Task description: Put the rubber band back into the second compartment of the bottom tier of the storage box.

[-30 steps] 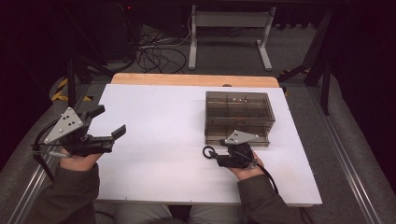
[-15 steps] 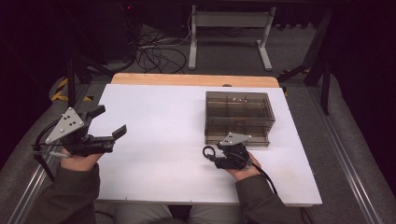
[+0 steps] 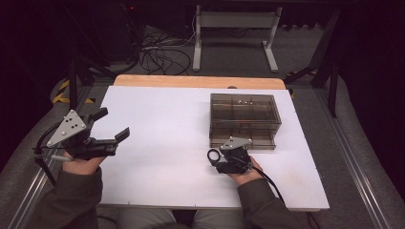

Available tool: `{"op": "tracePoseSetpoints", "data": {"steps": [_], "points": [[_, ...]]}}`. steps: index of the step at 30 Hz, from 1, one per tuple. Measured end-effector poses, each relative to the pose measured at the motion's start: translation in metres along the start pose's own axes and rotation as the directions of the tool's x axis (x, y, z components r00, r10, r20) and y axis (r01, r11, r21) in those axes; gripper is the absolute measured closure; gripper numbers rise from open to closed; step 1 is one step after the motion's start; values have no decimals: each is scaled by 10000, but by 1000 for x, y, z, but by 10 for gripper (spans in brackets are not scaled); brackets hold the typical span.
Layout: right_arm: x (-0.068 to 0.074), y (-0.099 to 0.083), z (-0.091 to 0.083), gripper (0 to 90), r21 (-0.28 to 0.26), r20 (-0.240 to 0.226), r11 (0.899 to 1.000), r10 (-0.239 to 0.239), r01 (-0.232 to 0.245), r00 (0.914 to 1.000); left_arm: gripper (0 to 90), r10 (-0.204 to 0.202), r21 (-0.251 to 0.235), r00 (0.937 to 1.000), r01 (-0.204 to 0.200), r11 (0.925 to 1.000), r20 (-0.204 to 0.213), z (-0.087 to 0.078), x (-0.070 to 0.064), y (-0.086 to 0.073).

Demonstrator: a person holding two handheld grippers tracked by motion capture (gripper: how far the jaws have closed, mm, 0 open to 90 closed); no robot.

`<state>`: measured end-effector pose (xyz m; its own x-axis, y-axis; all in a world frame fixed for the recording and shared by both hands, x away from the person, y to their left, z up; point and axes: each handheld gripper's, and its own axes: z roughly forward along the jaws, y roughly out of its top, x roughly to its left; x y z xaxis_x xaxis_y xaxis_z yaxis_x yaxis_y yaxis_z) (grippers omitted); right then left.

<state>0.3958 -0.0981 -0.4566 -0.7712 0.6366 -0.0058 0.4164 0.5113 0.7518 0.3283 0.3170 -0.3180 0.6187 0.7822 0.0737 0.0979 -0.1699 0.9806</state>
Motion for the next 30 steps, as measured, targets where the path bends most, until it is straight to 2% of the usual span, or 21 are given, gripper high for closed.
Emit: {"op": "tracePoseSetpoints", "data": {"steps": [12, 18, 23, 24, 25, 28, 30], "points": [[3, 1, 10, 435, 113, 236, 9999, -20, 17, 9997, 54, -9, 36, 10000, 9, 10000, 13, 1, 0, 0], [3, 1, 10, 529, 28, 306, 10000, 36, -37, 9995, 56, -12, 62, 10000, 12, 10000, 41, 1, 0, -1], [2, 1, 9, 647, 8, 333, 9998, 181, -181, 9993, 57, -18, 61, 10000, 18, 10000, 65, 2, -1, -1], [1, 1, 9, 703, -1, 347, 9996, 269, -270, 9990, 57, -19, 62, 10000, 19, 10000, 67, 2, -1, -1], [1, 1, 9, 703, -1, 347, 9996, 269, -270, 9990, 57, -21, 60, 10000, 20, 10000, 66, 2, -1, -1], [2, 2, 9, 800, -11, 226, 9997, 237, -237, 9995, 58, -35, 56, 10000, 34, 10000, 57, 2, -1, -1], [2, 2, 9, 828, -30, 189, 9998, 199, -199, 9996, 58, -43, 53, 10000, 42, 10000, 59, 2, -1, -1]]}}
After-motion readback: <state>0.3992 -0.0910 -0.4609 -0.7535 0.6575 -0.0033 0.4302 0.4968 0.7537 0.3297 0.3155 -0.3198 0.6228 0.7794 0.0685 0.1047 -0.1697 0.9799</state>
